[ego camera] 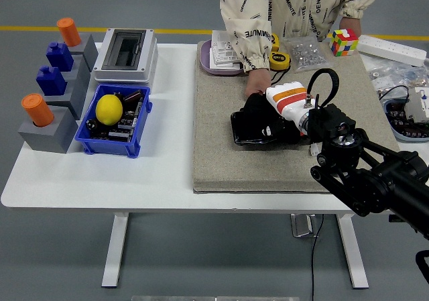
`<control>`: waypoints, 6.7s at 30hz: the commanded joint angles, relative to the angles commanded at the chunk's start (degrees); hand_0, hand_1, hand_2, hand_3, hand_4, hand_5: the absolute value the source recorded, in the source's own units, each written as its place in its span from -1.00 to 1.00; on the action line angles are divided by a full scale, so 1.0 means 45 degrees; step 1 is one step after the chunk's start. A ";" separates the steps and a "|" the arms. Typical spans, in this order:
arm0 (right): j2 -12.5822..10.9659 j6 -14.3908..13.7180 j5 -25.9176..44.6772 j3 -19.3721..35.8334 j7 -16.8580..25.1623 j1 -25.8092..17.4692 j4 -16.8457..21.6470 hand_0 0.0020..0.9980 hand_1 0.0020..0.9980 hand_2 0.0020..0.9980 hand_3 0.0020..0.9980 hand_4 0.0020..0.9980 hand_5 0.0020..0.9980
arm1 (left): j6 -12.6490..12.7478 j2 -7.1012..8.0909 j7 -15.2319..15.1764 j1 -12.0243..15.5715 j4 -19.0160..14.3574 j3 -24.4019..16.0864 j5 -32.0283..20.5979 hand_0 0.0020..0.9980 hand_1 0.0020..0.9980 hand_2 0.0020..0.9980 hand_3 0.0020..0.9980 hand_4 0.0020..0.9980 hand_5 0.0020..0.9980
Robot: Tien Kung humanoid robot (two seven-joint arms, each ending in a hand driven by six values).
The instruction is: Pick the rag up,wipe the panel,place it on the desk
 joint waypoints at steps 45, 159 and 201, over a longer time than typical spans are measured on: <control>-0.2408 -0.0018 -0.0865 0.4497 0.0056 -0.1472 -0.1281 -0.42 -0.22 -0.09 -0.07 1.00 -0.48 | 0.0000 -0.0012 0.0022 0.0193 0.0000 -0.0121 0.0093 0.30 0.39 0.48 0.13 0.20 -0.05; -0.3676 -0.4103 0.3411 0.9609 0.3934 -0.4754 0.2730 0.48 0.42 0.62 0.62 1.00 0.29 | -0.0031 -0.0067 -0.0029 0.0085 0.0000 -0.0199 0.0127 0.29 0.39 0.48 0.13 0.20 -0.05; -0.3753 -0.3296 0.8956 0.9674 0.5268 -0.5023 0.2486 0.50 0.43 0.60 0.59 1.00 0.29 | -0.0046 -0.0022 -0.0026 0.0174 0.0000 -0.0147 0.0131 0.29 0.39 0.48 0.13 0.20 -0.05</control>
